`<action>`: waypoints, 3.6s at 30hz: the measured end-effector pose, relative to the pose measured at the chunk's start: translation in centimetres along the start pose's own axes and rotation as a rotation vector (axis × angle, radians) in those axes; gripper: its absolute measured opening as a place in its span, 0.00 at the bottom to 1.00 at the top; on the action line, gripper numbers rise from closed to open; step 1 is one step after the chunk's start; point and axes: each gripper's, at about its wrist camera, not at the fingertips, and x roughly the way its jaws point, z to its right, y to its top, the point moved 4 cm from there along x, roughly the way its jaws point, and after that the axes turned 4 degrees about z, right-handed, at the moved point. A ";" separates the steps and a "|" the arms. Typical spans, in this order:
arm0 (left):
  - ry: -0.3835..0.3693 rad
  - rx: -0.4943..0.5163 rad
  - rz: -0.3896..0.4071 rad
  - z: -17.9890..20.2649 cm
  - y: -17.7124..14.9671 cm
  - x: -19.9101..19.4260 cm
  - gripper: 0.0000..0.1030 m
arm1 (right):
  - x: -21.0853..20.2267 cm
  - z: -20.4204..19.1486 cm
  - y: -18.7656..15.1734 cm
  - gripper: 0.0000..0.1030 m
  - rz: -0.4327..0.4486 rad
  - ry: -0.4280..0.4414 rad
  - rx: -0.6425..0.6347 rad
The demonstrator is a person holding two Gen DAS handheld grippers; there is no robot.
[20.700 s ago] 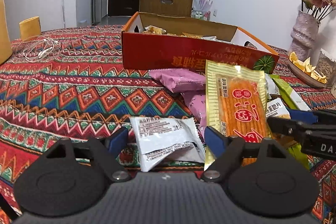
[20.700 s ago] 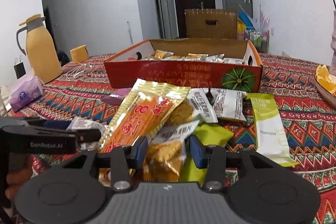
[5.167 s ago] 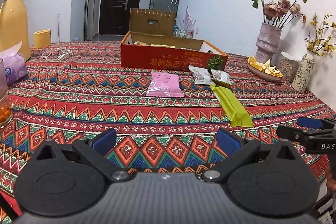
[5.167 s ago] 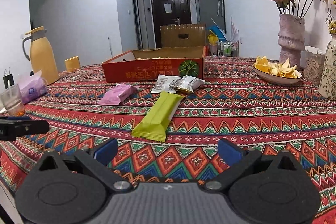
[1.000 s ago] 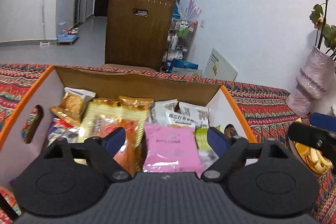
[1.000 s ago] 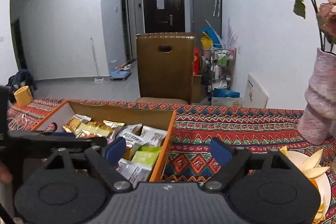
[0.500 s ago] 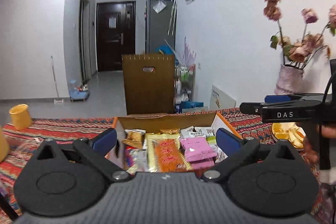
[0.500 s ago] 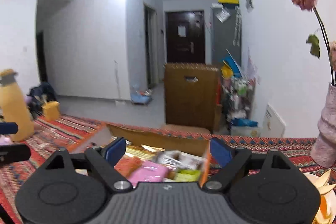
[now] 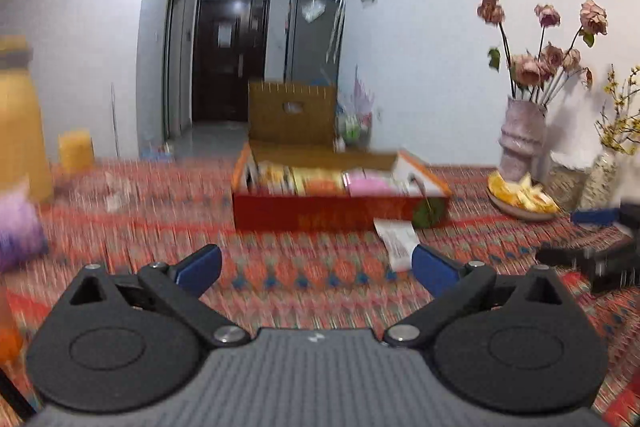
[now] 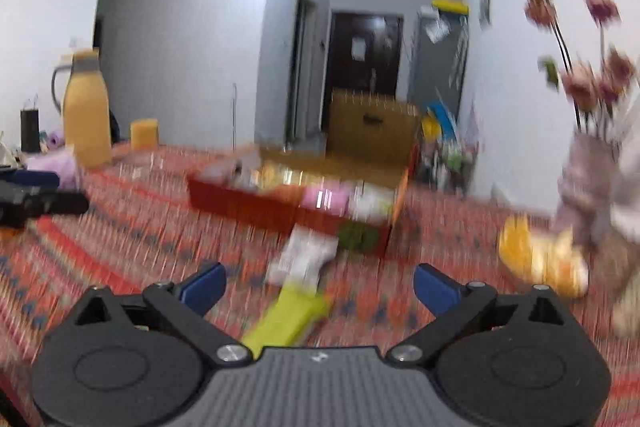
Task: Organize snacks
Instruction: 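Withdraw both tools from the box toward the last two packets, then grasp the yellow-green bar with the right tool while the left tool grasps a white packet, then carry both packets into the cardboard box and open both tools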
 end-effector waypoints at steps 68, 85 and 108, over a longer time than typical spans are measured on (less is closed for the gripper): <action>0.096 -0.030 -0.201 5.5 -3.4 6.9 0.39 | 9.7 9.5 -5.5 0.32 -0.152 -0.140 0.289; 0.066 -0.049 -0.141 1.6 -2.7 2.4 0.39 | 1.9 3.8 -6.3 0.31 -0.136 -0.060 0.328; 0.124 0.093 -0.108 -2.6 11.8 32.3 0.40 | 30.0 10.5 11.6 0.31 -0.082 -0.038 0.115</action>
